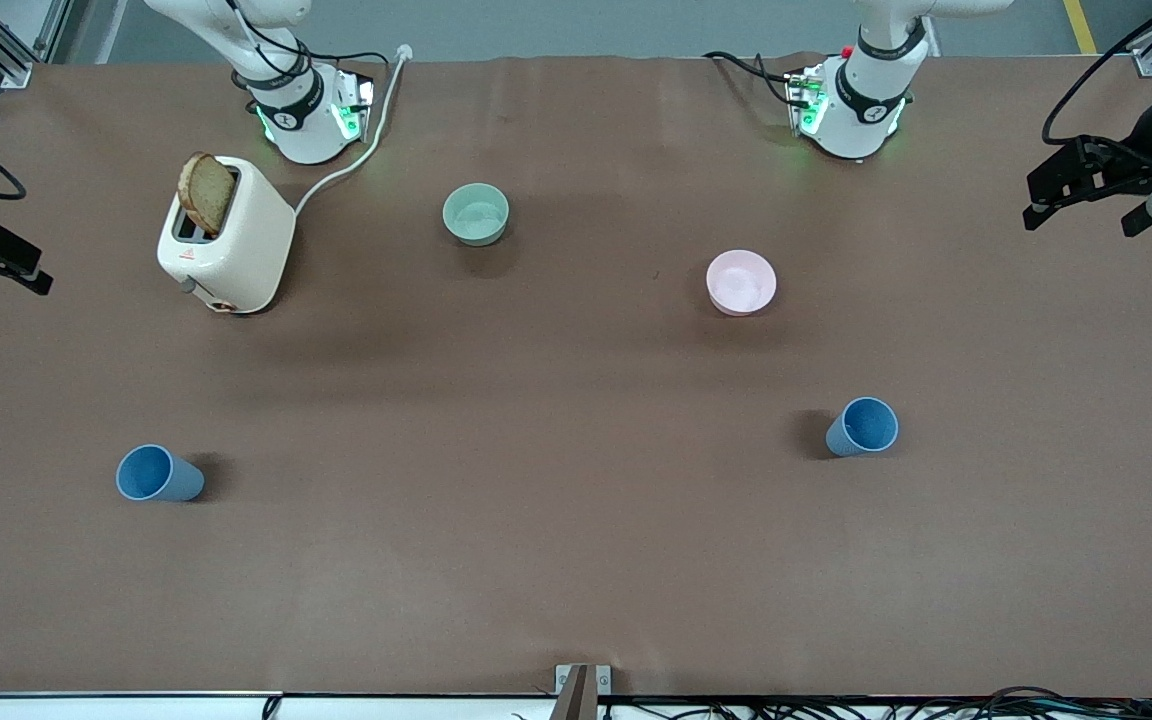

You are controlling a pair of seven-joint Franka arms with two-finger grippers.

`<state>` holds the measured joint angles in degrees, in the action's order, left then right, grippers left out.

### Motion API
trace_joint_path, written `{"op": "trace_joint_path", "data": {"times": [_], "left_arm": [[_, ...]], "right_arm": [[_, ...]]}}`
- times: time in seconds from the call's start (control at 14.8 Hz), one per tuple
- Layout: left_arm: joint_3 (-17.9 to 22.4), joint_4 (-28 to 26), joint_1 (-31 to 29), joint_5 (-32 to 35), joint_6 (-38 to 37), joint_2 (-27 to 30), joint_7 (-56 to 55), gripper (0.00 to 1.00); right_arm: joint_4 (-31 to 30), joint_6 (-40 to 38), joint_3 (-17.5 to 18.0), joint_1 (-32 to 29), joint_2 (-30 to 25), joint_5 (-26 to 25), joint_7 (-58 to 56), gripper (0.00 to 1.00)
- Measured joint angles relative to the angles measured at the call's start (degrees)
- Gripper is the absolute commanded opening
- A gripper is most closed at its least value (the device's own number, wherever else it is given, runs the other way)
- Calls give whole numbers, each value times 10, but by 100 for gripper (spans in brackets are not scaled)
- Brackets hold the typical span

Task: Stack blue cups with both arms
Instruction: 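Move the right and left grippers toward the blue cups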

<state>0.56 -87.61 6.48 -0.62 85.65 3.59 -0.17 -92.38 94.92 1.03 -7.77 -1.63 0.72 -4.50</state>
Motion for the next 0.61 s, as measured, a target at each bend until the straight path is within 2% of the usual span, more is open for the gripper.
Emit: {"op": "trace_joint_path", "data": {"times": [0.34,0.47,0.61], "left_arm": [[-1,3,1,10,-2,-9,1,100],[-1,3,1,21,3,-31,4,100],[-1,-5,0,23,52,-72,5,100]], "right_arm": [[7,-1,1,1,0,0,0,99],[7,-1,1,3,0,0,0,99],[7,-2,2,7,0,0,0,99]]}}
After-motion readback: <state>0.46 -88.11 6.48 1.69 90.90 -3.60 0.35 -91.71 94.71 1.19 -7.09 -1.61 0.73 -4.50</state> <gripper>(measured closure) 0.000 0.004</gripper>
